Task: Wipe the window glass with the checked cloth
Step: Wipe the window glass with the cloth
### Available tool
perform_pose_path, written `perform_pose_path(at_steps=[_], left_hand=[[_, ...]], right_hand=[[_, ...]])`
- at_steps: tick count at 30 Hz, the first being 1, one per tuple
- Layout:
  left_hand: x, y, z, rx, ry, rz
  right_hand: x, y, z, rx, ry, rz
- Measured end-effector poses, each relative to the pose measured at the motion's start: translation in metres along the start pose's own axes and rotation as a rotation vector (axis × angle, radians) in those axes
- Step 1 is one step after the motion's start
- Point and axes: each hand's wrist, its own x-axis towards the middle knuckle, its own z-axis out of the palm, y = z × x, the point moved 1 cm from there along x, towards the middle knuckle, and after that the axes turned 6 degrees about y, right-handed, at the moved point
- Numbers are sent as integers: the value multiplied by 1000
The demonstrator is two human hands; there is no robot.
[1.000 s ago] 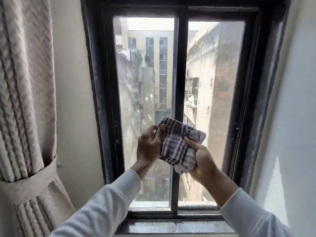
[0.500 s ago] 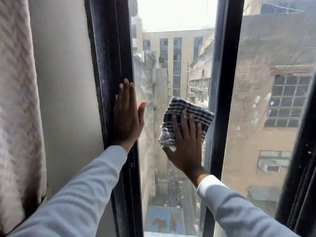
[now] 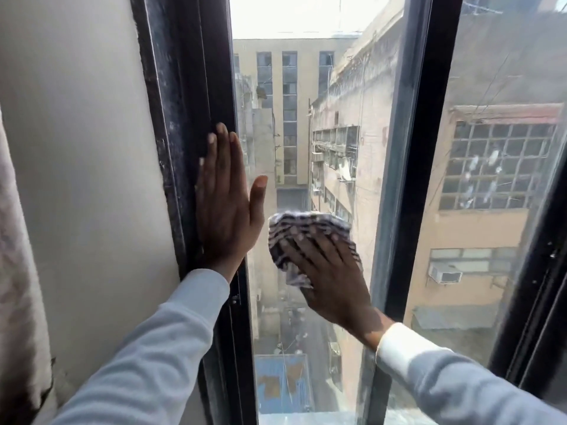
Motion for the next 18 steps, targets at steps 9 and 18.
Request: perform_pose_path(at_steps=[9,18], left_hand=[[-3,-1,2,40,8,20],[-2,-2,4,59,4,16]], right_hand=[[22,-13,-12,83,5,65],[9,-16,-16,62,54,342]])
